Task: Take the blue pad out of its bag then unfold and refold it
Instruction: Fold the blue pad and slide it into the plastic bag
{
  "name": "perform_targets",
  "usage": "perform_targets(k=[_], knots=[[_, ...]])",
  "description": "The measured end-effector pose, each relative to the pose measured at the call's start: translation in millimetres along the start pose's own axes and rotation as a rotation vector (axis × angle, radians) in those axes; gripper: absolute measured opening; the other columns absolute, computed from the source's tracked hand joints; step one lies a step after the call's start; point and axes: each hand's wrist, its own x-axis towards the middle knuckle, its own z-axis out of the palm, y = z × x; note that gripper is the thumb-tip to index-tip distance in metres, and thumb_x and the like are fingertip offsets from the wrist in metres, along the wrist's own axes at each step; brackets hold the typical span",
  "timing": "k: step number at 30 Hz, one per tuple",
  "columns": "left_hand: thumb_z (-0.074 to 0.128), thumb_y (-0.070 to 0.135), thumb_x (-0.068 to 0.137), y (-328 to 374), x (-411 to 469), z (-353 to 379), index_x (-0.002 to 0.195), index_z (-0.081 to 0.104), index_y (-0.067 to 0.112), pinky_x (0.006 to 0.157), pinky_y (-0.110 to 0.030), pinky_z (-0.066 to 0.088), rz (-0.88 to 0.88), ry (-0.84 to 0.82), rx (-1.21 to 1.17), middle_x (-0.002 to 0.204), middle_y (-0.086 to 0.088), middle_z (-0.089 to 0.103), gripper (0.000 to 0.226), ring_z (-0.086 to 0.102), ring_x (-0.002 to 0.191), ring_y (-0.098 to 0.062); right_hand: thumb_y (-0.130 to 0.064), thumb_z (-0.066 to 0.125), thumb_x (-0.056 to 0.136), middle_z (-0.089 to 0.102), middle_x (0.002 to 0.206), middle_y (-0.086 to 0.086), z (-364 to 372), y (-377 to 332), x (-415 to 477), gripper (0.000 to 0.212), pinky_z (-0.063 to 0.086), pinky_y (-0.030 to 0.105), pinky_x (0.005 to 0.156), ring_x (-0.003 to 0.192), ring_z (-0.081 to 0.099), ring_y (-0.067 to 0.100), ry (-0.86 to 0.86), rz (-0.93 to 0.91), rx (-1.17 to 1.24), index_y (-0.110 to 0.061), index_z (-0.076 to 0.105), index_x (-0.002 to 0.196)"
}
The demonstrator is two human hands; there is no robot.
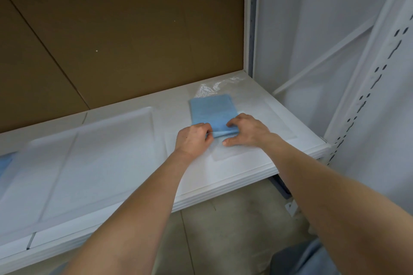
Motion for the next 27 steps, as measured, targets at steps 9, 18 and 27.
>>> perform_targets(k=[9,18,27], knots=[[0.076,0.04,0.075,-20,7,-19,0.125,0.05,0.028,0.086,-0.025,0.043,-0.302,-0.044,-0.611,0.118,0.014,0.063,0.058,0.055,0.109,-0.008,-0.017,0.063,0.09,0.062,0.091,0.003,-11,-9,10,0.01,0.048,0.034,0.085,0.089,0.057,0.021,0.277,0.142,0.536,-0.014,0.07,0.096],[0.076,0.014,0.077,-33,0,-13,0.123,0.061,0.019,0.085,-0.022,0.042,-0.352,-0.151,-0.847,0.114,0.0,0.064,0.049,0.058,0.103,-0.015,-0.007,0.058,0.093,0.047,0.074,0.002,-24,-19,0,0.007,0.034,0.02,0.06,0.068,0.041,0.011,0.253,0.044,0.857,-0.008,0.057,0.086],[0.064,0.003,0.087,-37,-8,-20,0.104,0.065,0.009,0.088,-0.033,0.045,-0.415,0.025,-1.111,0.097,-0.006,0.064,0.018,0.059,0.092,-0.018,-0.004,0.074,0.079,0.065,0.103,0.006,-18,-19,-16,0.03,0.05,0.029,0.085,0.095,0.061,0.019,0.044,0.124,1.019,-0.008,0.065,0.108]])
